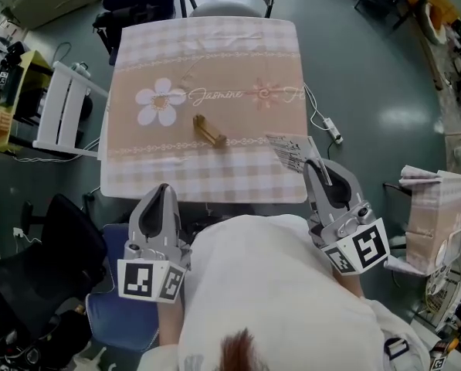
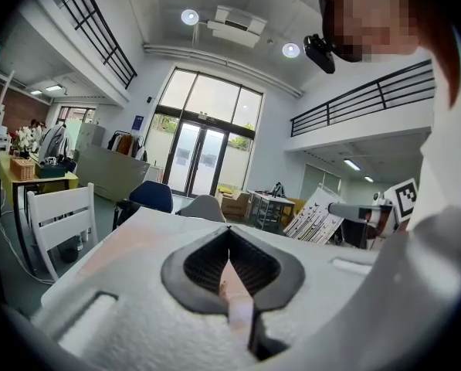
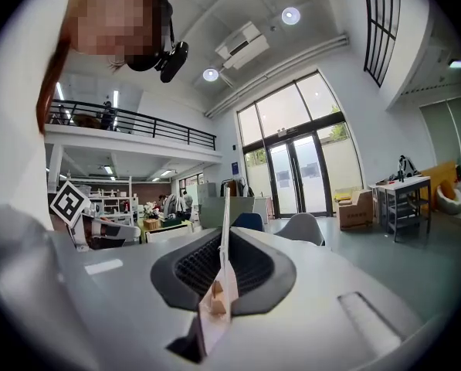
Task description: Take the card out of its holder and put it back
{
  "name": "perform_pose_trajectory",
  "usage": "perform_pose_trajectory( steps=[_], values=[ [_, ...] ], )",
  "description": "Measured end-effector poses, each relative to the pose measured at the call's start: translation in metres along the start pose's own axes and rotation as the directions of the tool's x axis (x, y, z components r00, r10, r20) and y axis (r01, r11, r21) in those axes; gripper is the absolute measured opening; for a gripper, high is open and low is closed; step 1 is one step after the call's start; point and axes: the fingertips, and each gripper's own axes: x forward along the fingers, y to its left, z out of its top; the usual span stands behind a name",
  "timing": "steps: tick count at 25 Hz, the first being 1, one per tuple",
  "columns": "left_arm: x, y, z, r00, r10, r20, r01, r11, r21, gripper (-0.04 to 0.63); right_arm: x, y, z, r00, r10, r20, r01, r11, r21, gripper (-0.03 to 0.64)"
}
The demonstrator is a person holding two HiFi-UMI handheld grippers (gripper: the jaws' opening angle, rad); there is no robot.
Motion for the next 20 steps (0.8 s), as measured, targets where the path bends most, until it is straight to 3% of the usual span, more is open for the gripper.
perform_pose_trajectory(
  steps=[10, 20],
  values=[
    [-0.004, -0.019, -0.002, 1.000, 0.000, 0.015, 0.000, 1.000, 0.009, 0.001, -0.009, -0.011, -0.003, 1.000, -0.012, 0.014, 0.011, 1.000, 0.021, 0.018],
    [-0.009, -0.029, 0.004, 0.999, -0.037, 0.026, 0.036, 0.999, 0.041, 0.000, -0.019, -0.002, -0.028, 0.999, -0.001, -0.039, 0.003, 0.999, 0.053, 0.018]
  ],
)
